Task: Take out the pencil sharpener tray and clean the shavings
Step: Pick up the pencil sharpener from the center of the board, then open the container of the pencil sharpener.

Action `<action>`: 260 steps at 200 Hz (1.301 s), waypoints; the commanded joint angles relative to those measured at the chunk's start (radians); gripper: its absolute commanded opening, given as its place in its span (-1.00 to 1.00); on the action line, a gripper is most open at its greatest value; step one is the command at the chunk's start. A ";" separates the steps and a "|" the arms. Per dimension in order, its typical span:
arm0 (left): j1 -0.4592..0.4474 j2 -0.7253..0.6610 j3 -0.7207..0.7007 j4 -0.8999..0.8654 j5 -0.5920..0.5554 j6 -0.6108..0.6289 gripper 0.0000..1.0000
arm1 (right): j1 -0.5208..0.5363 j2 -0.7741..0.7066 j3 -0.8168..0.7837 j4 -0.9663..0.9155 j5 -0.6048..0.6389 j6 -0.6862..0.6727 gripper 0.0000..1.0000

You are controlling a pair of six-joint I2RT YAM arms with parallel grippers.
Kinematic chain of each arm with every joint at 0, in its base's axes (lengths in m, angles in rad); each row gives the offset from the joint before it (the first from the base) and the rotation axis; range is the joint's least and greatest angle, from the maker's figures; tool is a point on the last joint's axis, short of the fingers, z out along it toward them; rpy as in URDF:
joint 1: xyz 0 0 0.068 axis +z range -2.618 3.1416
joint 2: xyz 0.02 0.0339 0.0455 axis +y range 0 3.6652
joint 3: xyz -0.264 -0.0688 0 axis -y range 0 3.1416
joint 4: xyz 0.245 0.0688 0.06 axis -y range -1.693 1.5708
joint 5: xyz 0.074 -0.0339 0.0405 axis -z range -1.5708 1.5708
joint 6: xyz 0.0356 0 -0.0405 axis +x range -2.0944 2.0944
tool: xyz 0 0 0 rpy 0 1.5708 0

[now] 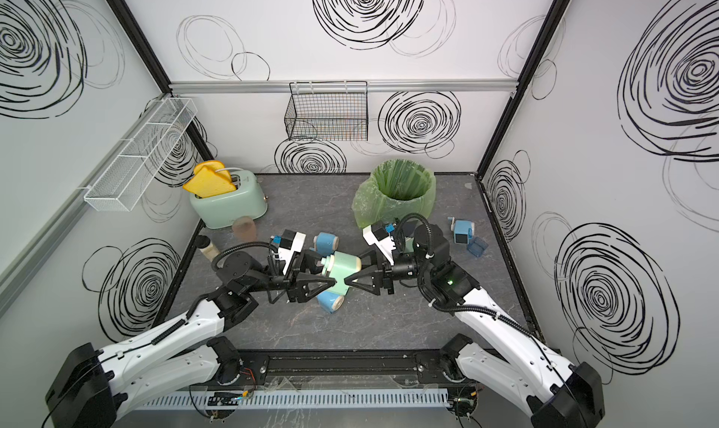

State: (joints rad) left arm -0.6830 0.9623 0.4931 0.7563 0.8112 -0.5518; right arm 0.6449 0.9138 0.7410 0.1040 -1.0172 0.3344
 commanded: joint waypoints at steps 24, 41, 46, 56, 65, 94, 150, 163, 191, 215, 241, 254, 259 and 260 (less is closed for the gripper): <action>0.003 -0.021 0.000 0.065 0.003 0.003 -0.08 | 0.008 -0.007 0.030 0.040 0.014 -0.014 0.19; 0.008 -0.024 -0.013 0.098 0.003 -0.016 -0.09 | 0.004 -0.011 0.028 0.039 0.029 -0.015 0.26; 0.011 -0.025 -0.016 0.109 0.003 -0.021 -0.10 | 0.004 -0.013 0.028 0.041 0.029 -0.014 0.31; 0.015 -0.028 -0.025 0.134 0.005 -0.037 -0.10 | 0.001 -0.018 0.025 0.046 0.029 -0.015 0.41; 0.020 -0.032 -0.033 0.159 0.004 -0.051 -0.11 | -0.004 -0.023 0.020 0.049 0.031 -0.012 0.50; 0.038 -0.055 -0.071 0.255 -0.005 -0.101 -0.11 | -0.048 -0.052 0.006 0.071 0.026 0.018 0.79; 0.060 -0.124 -0.140 0.448 -0.052 -0.170 -0.10 | -0.074 -0.051 -0.068 0.281 -0.063 0.216 0.92; 0.060 -0.120 -0.143 0.468 -0.053 -0.177 -0.10 | -0.066 -0.044 -0.078 0.320 -0.070 0.244 0.92; 0.063 -0.114 -0.144 0.493 -0.065 -0.192 -0.10 | -0.012 -0.048 -0.083 0.343 -0.067 0.227 0.92; 0.063 -0.086 -0.143 0.557 -0.057 -0.235 -0.10 | 0.036 -0.046 -0.075 0.316 -0.011 0.181 0.93; 0.063 -0.042 -0.153 0.672 -0.052 -0.307 -0.10 | 0.073 -0.030 -0.066 0.328 0.036 0.150 0.94; 0.062 -0.021 -0.158 0.718 -0.049 -0.336 -0.09 | 0.100 -0.033 -0.065 0.332 0.082 0.121 0.94; 0.062 -0.016 -0.158 0.729 -0.048 -0.342 -0.09 | 0.110 -0.033 -0.064 0.331 0.097 0.109 0.94; 0.062 -0.015 -0.158 0.730 -0.048 -0.343 -0.09 | 0.111 -0.033 -0.063 0.331 0.099 0.106 0.94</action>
State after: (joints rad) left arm -0.6258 0.9268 0.3435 1.2747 0.7635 -0.8085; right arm 0.7166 0.8810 0.6605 0.3908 -0.9981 0.5030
